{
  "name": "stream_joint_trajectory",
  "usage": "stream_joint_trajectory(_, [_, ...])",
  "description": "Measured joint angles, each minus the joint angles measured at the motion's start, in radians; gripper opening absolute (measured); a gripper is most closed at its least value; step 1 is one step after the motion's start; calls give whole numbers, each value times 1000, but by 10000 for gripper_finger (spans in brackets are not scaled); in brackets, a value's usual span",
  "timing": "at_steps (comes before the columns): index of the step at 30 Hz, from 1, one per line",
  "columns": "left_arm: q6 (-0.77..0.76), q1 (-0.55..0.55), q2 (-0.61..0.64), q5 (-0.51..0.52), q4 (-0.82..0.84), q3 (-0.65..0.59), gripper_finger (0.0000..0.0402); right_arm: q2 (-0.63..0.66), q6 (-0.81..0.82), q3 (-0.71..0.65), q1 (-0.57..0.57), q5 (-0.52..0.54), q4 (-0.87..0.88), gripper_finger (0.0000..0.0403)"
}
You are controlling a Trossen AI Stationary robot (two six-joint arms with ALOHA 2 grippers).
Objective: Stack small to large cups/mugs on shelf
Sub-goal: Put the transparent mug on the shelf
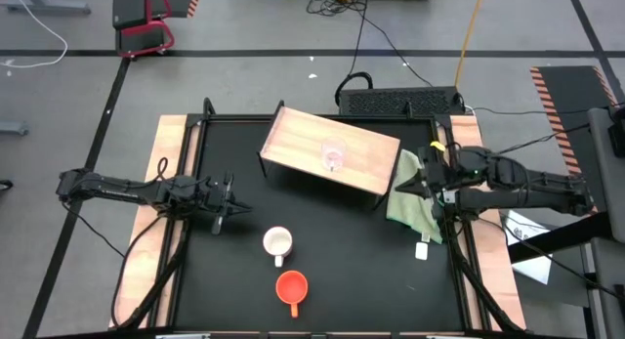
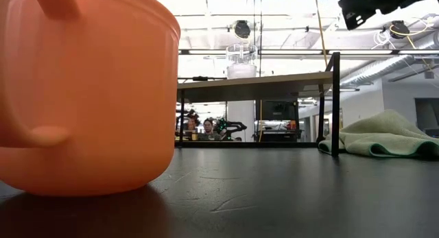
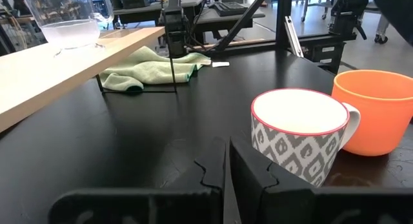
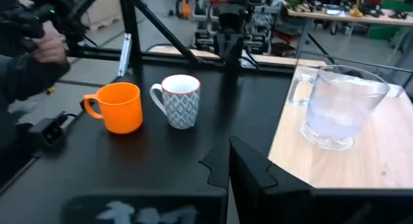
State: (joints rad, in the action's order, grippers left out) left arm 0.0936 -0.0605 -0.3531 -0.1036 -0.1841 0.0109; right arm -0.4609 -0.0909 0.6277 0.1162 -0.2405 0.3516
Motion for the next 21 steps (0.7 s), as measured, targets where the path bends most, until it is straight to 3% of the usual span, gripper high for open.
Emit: stream_joint_trajectory(21, [12,0,0,0,1,0,26,153,53,-180,-46,1,-34,0])
